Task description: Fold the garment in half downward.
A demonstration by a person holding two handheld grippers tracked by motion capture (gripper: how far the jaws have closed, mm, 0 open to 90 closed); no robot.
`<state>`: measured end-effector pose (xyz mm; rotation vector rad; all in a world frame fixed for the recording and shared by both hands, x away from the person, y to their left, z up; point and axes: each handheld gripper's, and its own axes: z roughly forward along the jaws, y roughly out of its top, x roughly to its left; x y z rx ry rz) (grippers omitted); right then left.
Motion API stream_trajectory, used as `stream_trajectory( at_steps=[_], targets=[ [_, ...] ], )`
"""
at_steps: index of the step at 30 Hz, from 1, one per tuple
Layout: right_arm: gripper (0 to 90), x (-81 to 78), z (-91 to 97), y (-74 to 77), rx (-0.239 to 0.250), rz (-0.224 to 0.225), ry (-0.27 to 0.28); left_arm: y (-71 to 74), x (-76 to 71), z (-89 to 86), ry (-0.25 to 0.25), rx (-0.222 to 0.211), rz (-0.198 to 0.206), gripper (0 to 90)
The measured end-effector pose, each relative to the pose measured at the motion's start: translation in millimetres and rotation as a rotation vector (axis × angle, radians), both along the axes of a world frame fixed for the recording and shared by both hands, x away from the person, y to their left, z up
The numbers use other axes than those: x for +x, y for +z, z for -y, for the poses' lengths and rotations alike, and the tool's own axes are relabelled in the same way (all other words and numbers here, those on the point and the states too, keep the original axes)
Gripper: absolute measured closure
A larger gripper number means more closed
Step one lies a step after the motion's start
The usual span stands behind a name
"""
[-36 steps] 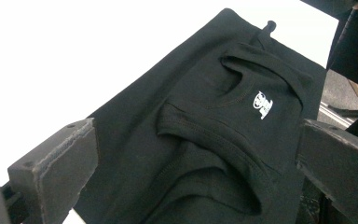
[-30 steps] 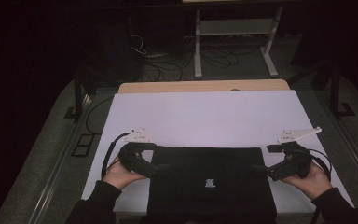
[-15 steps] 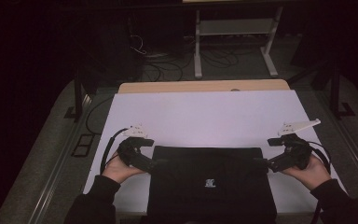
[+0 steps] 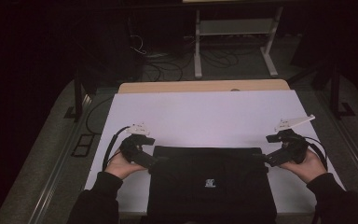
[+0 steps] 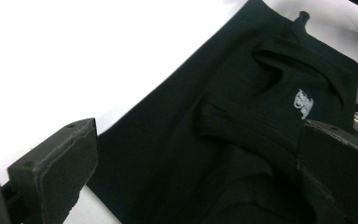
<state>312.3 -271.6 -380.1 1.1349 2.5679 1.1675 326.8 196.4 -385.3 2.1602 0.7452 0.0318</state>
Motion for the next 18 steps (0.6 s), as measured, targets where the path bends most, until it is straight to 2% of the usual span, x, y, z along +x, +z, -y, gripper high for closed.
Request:
stream_trajectory(
  at_steps=[10, 18],
  targets=[
    [0.0, 8.3, 0.8, -5.6, -0.007, -0.002, 0.002, -13.8, 7.0, -3.2, 0.004, 0.017, -0.019, 0.0],
    [0.0, 13.1, -0.3, -12.6, -0.015, -0.011, 0.0, -20.8, 13.4, -9.6, 0.038, -0.011, -0.02, 0.0]
  ],
)
